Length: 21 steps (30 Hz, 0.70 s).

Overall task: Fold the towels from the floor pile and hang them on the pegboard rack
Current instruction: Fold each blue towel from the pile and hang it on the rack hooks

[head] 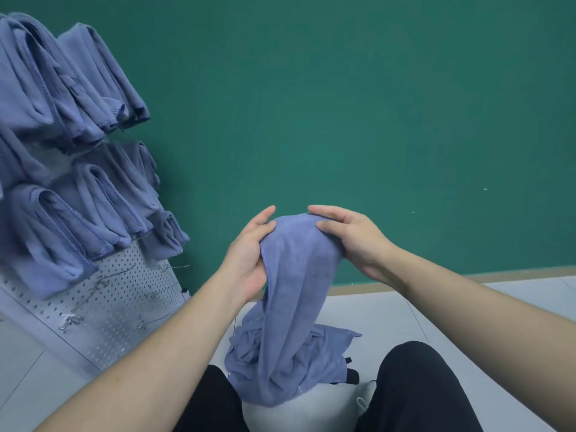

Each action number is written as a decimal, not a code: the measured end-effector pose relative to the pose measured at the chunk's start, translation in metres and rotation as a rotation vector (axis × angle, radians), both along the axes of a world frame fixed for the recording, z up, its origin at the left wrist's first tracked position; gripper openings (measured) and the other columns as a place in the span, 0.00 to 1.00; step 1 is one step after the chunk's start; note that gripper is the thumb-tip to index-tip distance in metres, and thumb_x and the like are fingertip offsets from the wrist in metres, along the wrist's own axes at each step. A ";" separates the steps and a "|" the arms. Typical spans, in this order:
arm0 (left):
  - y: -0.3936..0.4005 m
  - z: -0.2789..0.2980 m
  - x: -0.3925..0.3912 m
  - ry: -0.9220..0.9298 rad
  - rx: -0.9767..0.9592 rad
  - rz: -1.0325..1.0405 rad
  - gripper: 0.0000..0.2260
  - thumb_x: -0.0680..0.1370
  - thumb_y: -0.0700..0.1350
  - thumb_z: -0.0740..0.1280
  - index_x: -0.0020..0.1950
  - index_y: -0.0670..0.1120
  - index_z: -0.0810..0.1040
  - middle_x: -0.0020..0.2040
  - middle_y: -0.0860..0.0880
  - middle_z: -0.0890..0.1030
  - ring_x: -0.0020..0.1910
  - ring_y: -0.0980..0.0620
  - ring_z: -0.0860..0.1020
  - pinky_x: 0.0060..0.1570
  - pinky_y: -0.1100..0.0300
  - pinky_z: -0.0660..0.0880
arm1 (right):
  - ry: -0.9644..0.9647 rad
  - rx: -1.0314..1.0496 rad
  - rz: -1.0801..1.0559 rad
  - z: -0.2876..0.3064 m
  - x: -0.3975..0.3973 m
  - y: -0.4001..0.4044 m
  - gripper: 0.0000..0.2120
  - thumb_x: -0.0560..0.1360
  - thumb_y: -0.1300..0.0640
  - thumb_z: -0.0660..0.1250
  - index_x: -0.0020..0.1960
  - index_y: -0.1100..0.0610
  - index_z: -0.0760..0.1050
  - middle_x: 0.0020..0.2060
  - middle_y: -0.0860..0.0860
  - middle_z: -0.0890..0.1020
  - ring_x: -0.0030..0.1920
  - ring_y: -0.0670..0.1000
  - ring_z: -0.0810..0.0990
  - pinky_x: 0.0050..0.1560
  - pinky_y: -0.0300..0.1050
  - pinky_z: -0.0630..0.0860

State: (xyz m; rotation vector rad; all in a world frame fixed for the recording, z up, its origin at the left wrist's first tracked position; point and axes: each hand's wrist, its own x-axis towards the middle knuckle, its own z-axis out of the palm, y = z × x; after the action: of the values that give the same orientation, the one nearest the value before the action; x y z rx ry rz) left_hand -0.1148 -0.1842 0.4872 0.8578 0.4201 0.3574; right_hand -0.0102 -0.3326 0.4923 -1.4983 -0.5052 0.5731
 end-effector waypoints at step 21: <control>-0.013 -0.021 -0.004 0.010 0.206 -0.083 0.17 0.81 0.31 0.61 0.61 0.49 0.80 0.59 0.43 0.84 0.55 0.48 0.83 0.57 0.55 0.80 | 0.088 -0.036 0.177 -0.005 -0.003 -0.016 0.10 0.78 0.50 0.68 0.55 0.49 0.84 0.57 0.51 0.85 0.55 0.50 0.81 0.62 0.50 0.74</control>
State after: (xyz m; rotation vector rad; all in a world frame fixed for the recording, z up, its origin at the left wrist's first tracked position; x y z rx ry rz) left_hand -0.1193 -0.1968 0.4661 1.0744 0.3598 0.3236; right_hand -0.0133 -0.3484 0.4876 -1.4641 -0.5650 0.7861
